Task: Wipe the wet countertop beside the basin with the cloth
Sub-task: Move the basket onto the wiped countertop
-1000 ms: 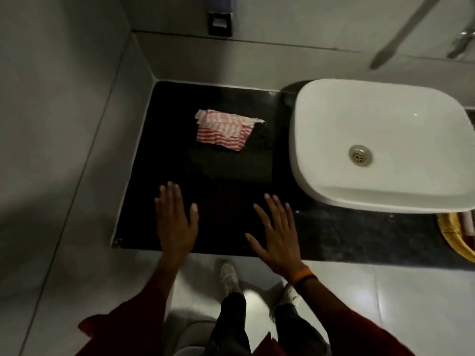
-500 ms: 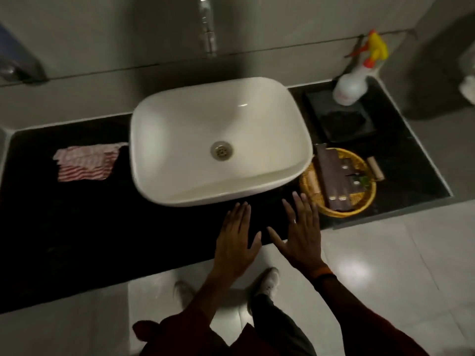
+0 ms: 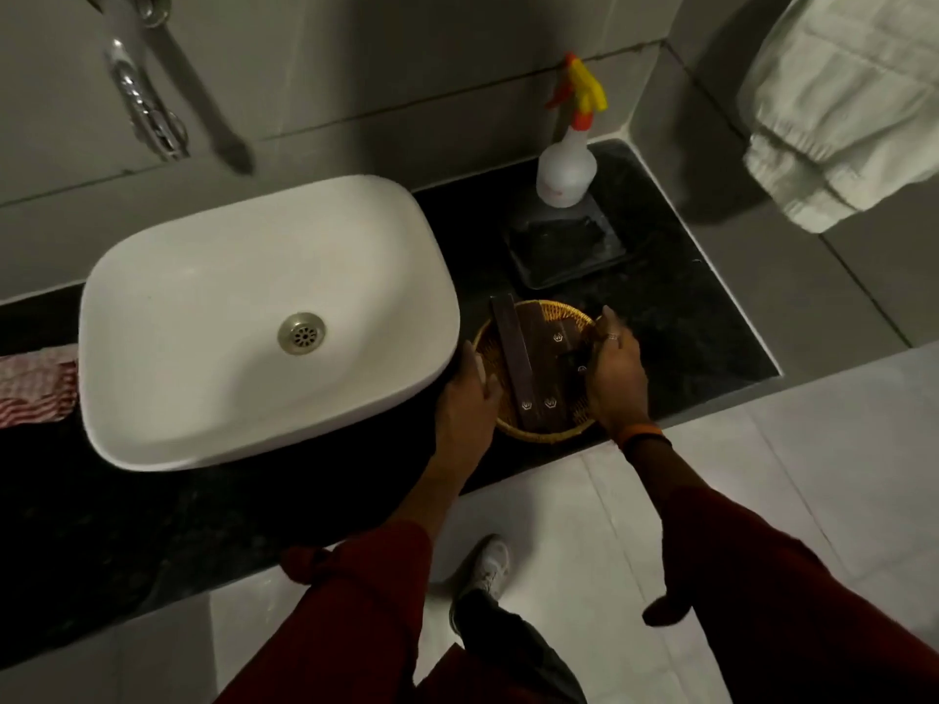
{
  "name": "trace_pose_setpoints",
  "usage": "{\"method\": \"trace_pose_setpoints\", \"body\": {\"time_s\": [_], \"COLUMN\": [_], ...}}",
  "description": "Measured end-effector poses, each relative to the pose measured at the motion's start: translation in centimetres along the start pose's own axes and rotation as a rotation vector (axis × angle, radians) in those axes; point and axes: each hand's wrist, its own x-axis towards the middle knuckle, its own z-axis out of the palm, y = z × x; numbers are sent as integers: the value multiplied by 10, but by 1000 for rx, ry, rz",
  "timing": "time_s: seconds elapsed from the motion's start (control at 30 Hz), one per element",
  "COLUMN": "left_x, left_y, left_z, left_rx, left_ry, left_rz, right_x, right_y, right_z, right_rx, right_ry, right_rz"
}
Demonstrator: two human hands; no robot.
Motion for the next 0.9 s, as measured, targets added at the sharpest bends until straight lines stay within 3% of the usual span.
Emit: {"method": "trace_pose_setpoints", "body": {"time_s": [0.07,0.23,0.47,0.73,0.9], "left_x": [5,-11,-96,-189,-218], "left_y": [2,-5,-76,-230,-331], "left_z": [2,-12,-48,-157,-252], "left_rx": [-56,-188,-190,-194,-258], "left_ry": [1,-66,-85,88,208], "left_rz": [-70,-43,-43,-266,-266], "right_x": [-1,-34,-149,-249,-285], "right_y": [2,5,-23,-156,-276], "right_z": [-2,-1,4,79,144], "right_rx": [-10,60,145,251,304], "right_ry": [5,-2,-74,-281,-395], "right_rz": [-4,60,9,-132,-326]}}
